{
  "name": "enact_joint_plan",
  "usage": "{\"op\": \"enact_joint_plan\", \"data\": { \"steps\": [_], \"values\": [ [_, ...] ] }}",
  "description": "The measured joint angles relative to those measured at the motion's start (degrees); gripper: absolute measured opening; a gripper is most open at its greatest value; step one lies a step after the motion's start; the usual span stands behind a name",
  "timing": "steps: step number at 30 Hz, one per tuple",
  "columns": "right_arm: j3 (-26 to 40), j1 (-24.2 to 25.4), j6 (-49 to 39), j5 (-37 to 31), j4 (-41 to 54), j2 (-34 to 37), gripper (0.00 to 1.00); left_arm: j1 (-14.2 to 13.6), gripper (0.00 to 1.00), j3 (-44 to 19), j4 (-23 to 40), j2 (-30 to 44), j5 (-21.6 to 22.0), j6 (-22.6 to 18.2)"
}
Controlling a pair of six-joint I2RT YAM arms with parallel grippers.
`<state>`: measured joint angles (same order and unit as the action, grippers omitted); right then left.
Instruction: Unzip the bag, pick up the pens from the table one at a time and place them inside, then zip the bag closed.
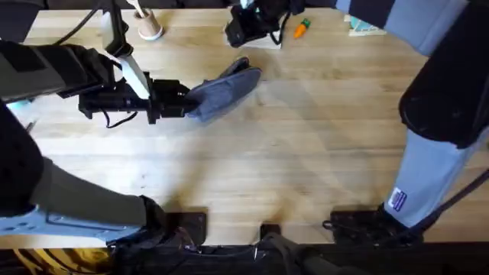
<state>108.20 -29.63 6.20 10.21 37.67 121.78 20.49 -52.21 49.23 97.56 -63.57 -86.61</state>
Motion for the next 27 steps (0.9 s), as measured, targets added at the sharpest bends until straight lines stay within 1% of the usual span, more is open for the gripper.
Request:
{"op": "enact_joint_plan", "data": {
  "steps": [4,12,13,15,17,19,20,22,23,24,27],
  "values": [
    [0.07,3.23,0.46,-1.82,0.34,0.0,0.03,0.0,0.042,0.0,0.0,0.0,0.08,-0.02],
    [0.07,2.7,0.93,-1.58,0.35,0.0,0.035,0.0,0.042,0.0,0.0,0.0,0.13,0.0],
    [0.07,2.64,1.12,-0.97,0.24,0.0,0.101,0.0,0.042,0.0,0.0,0.0,0.13,-0.01],
    [0.07,2.6,1.14,1.24,0.06,-0.02,0.385,0.0,0.042,0.0,0.0,0.0,0.13,0.0],
    [0.07,2.5,1.16,4.8,0.07,-0.06,0.679,0.0,0.042,0.0,0.0,0.0,0.15,-0.02],
    [0.08,2.48,1.14,8.78,0.06,-0.11,0.942,0.0,0.042,0.0,0.0,0.0,0.14,-0.01],
    [0.09,2.44,1.11,10.8,0.04,-0.11,0.983,0.0,0.042,0.0,0.0,0.0,0.15,-0.01],
    [0.09,2.35,1.55,13.65,0.04,-0.11,0.994,0.0,0.042,0.0,0.0,0.0,0.15,0.0],
    [0.09,2.26,1.91,14.67,0.07,-0.11,0.994,0.0,0.071,0.0,-0.01,0.0,0.14,-0.12],
    [0.09,2.11,2.4,15.64,0.04,-0.11,0.994,0.0,0.231,0.0,0.02,0.0,-0.07,-0.15],
    [0.09,1.61,3.25,17.18,0.09,-0.11,0.994,0.0,0.67,0.0,0.28,0.0,-0.94,-0.13]
  ]
}}
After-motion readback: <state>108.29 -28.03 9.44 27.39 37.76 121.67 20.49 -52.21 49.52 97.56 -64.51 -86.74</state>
